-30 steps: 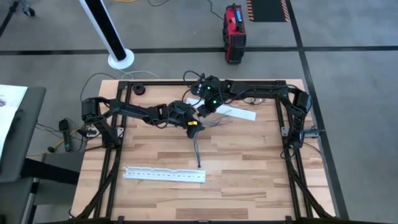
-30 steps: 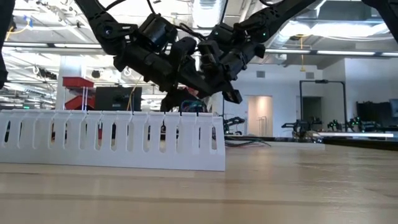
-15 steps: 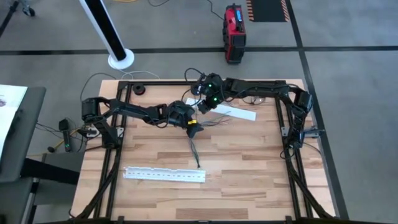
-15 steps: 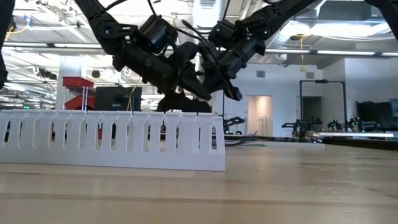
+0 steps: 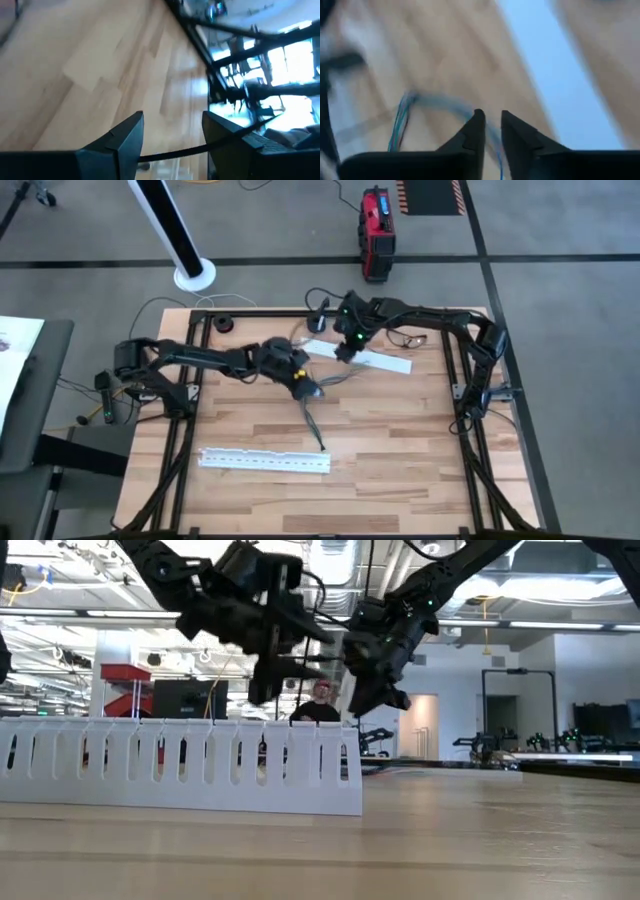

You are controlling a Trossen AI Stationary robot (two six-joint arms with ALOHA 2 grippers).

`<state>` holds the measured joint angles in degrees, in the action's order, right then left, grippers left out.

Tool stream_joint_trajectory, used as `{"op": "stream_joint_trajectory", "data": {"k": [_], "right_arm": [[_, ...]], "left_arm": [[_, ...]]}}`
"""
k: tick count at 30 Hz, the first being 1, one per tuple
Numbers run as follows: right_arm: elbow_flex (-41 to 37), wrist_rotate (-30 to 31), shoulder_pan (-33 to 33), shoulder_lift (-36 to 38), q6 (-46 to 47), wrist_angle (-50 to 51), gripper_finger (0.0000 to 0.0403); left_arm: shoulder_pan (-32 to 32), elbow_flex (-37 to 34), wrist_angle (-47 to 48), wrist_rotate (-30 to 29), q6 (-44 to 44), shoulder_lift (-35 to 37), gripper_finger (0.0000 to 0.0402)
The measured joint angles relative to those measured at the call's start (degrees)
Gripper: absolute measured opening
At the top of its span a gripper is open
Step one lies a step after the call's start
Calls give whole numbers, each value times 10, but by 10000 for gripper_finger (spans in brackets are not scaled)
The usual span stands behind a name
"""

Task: Ziptie cables
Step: Wrap the colored cables with the black zip tie

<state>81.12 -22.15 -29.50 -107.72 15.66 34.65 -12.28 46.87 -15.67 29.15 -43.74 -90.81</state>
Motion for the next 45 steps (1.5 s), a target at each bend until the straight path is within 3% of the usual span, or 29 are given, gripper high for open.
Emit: {"op": "stream_joint_trajectory", "data": {"k": [6, 10, 14, 19, 22, 25, 32, 39, 45], "right_arm": [[0, -98, 23, 25, -159, 99, 115], [0, -102, 42, 31, -231, 101, 133], [-1, -90, 39, 31, -275, 132, 143], [-25, -117, 10, 32, -290, 137, 146], [-35, -153, 4, 36, -261, 81, 146], [-37, -140, 22, 31, -246, 4, 148], [-36, -70, 78, -21, -210, -183, 145], [-3, -59, 101, -87, -197, -181, 139], [83, -60, 109, -145, -201, -157, 138]], "left_arm": [[-38, 0, 51, -79, 37, 86, 196], [-58, 0, 123, -122, 75, 136, 196], [-83, 0, 255, -158, 134, 195, 196], [-104, 0, 439, -285, 194, 267, 197], [-104, 0, 490, -346, 203, 293, 197], [-104, 0, 496, -387, 203, 304, 197], [-98, 0, 488, -385, 167, 296, 197], [-83, 0, 477, -384, 154, 288, 197], [-69, 0, 471, -385, 137, 285, 197]]}}
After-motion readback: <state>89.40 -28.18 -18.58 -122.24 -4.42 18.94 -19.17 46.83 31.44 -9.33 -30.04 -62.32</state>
